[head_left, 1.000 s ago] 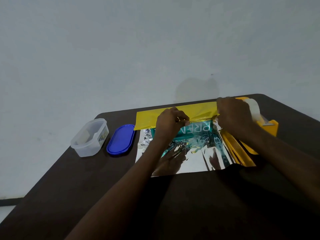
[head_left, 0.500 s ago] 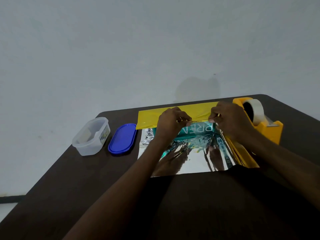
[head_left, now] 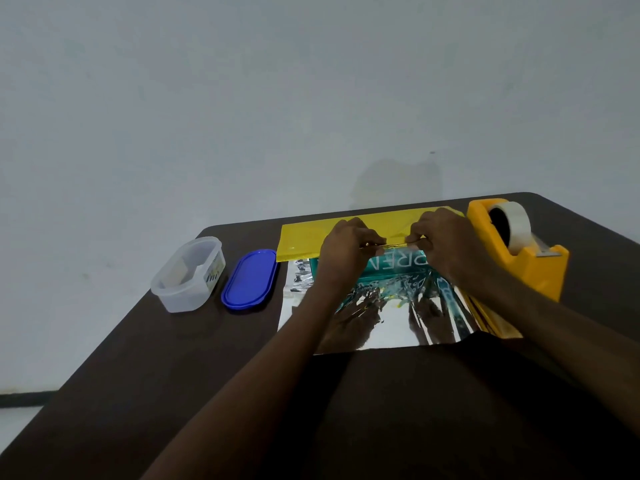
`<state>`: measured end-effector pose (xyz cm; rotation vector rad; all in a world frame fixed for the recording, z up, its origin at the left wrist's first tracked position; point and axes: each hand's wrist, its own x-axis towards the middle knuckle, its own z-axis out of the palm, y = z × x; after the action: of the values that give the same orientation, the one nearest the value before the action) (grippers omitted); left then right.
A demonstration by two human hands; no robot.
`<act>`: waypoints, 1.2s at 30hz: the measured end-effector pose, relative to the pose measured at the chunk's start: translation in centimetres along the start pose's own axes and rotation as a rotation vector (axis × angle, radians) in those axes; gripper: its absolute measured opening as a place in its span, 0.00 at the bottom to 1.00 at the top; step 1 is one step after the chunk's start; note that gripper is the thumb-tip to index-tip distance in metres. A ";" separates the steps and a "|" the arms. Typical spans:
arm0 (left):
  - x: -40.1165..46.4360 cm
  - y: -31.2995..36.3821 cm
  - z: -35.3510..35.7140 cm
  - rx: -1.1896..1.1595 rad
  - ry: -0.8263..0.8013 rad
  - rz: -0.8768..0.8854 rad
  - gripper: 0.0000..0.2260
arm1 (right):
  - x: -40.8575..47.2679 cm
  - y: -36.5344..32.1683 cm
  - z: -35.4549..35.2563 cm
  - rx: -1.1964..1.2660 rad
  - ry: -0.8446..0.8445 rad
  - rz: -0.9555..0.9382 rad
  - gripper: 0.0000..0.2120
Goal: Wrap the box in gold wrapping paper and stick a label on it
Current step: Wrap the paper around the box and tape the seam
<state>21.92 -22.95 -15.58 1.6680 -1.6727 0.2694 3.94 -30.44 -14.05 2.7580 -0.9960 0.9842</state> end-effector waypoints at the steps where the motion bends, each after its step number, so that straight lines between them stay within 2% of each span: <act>1: -0.1 -0.1 0.1 0.008 0.011 0.006 0.08 | -0.1 0.3 0.0 -0.011 -0.006 -0.008 0.07; 3: -0.2 -0.3 0.1 0.004 0.028 0.011 0.07 | -0.2 0.7 0.0 0.017 -0.032 -0.017 0.06; 5: -0.3 -0.7 -0.1 -0.017 0.022 -0.004 0.07 | -0.4 1.0 -0.1 0.155 -0.050 -0.002 0.05; 8: -0.5 -1.2 -0.7 -0.061 0.009 -0.037 0.08 | -0.6 1.5 0.0 0.276 0.014 0.012 0.06; 17: -0.3 -0.5 -1.8 -0.058 -0.096 -0.085 0.19 | -1.0 0.4 -2.3 0.146 0.014 0.136 0.12; 20: 0.1 1.4 -2.2 -0.093 -0.108 -0.058 0.21 | -2.1 -0.6 -6.2 0.122 0.190 0.182 0.07; 22: 0.3 2.9 -1.9 -0.104 -0.169 -0.007 0.24 | -3.2 -0.4 -8.8 0.005 0.278 0.244 0.06; 24: 0.7 4.3 -1.0 -0.105 -0.237 0.049 0.31 | -4.0 0.5 -10.6 -0.058 0.218 0.403 0.11; 28: 1.8 8.7 1.5 -0.078 -0.393 0.123 0.46 | -5.5 2.9 -12.7 -0.001 -0.094 0.762 0.15; 30: 2.4 11.1 2.6 -0.042 -0.434 0.163 0.52 | -5.9 3.8 -13.1 0.216 -0.173 0.856 0.12; 32: 3.0 13.1 3.7 0.012 -0.491 0.173 0.56 | -6.0 4.7 -13.2 0.419 -0.176 0.945 0.08; 36: 3.8 14.6 5.1 0.073 -0.560 0.165 0.58 | -5.5 4.7 -13.5 0.598 -0.289 1.111 0.16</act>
<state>7.08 -27.19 -11.71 1.7647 -2.2381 -0.0735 -9.53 -27.72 -7.27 2.6719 -2.8468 1.0611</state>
